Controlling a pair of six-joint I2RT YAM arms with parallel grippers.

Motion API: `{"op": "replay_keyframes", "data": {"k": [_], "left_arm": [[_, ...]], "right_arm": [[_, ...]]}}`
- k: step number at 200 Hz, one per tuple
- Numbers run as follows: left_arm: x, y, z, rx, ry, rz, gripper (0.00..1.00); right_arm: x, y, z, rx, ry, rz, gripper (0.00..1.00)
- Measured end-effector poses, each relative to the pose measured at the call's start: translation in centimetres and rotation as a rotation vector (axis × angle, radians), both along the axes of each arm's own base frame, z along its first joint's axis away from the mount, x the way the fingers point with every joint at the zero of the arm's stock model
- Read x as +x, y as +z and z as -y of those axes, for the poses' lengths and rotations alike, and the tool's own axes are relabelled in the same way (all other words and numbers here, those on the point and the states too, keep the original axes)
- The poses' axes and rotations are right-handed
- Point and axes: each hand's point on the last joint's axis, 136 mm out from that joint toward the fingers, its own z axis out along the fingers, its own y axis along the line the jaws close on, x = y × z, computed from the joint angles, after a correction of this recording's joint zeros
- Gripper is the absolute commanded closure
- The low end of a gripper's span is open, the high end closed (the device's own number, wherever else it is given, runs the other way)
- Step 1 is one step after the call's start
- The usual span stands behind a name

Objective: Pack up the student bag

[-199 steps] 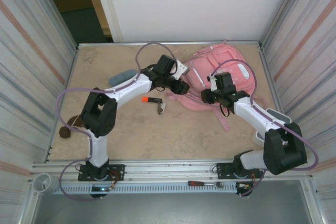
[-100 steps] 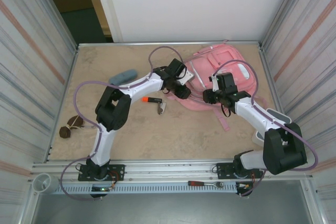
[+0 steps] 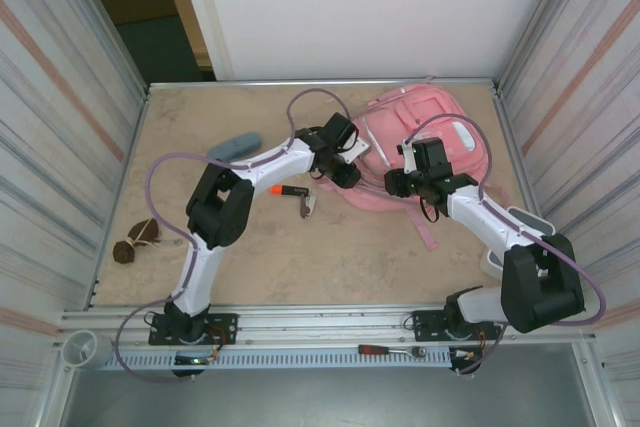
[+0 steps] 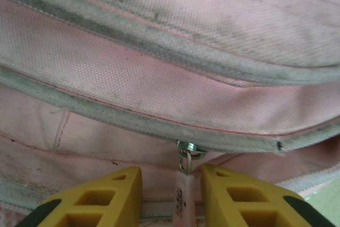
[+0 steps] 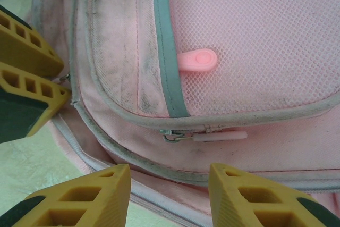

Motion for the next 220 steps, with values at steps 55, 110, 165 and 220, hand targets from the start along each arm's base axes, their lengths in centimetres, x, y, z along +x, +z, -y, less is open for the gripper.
{"op": "replay_keyframes", "data": {"k": [55, 110, 165, 220], "left_arm": [[0.1, -0.4, 0.3, -0.012, -0.004, -0.005, 1.00], [-1.8, 3.2, 0.7, -0.196, -0.025, -0.043, 1.00], [-2.7, 3.4, 1.1, -0.247, -0.031, -0.097, 1.00], [-2.4, 3.3, 0.7, -0.249, -0.012, -0.099, 1.00]], "right_arm": [[-0.5, -0.5, 0.2, 0.003, -0.012, -0.018, 0.52], [-1.9, -0.8, -1.9, 0.019, 0.034, -0.028, 0.37], [-1.8, -4.2, -3.6, -0.031, 0.073, -0.099, 0.38], [-1.3, -5.0, -3.3, -0.063, 0.053, -0.107, 0.80]]}}
